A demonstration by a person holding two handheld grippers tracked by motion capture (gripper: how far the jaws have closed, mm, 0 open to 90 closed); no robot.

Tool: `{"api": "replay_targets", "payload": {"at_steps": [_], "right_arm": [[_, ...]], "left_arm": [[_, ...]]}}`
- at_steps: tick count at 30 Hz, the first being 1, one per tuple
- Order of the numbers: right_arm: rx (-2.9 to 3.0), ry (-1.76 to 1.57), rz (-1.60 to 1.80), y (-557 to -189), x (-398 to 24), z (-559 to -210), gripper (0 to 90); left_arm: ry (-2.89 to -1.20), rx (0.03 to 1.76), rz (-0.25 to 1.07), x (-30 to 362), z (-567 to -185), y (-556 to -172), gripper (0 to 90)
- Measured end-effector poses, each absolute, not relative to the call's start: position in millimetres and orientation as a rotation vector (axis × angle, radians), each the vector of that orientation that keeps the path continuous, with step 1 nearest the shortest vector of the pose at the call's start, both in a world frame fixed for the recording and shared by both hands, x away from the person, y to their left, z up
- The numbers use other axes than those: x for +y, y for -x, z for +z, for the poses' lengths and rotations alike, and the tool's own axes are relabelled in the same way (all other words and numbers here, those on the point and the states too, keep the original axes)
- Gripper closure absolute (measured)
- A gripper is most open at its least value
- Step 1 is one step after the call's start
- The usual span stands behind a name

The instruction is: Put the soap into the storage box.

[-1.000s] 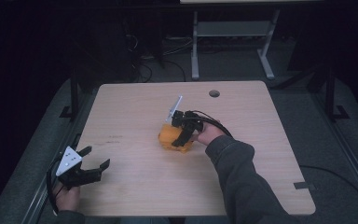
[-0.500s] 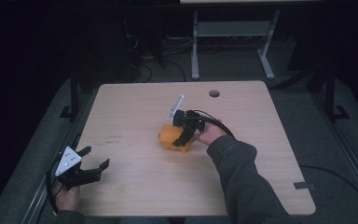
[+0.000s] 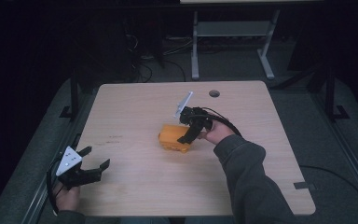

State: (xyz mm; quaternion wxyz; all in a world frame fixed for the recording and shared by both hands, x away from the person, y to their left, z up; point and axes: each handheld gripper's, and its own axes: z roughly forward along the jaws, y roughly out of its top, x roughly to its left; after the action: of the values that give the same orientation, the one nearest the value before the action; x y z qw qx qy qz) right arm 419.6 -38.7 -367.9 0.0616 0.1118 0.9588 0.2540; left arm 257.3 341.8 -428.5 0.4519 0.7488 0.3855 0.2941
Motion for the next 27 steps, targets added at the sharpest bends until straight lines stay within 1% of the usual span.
{"api": "replay_targets", "payload": {"at_steps": [27], "right_arm": [[2.864,-0.373,0.802,-409.7,-61.5,-360.2,19.0]], "left_arm": [[-1.854,0.948,0.728,341.2,-428.7,-257.5,13.9]]}}
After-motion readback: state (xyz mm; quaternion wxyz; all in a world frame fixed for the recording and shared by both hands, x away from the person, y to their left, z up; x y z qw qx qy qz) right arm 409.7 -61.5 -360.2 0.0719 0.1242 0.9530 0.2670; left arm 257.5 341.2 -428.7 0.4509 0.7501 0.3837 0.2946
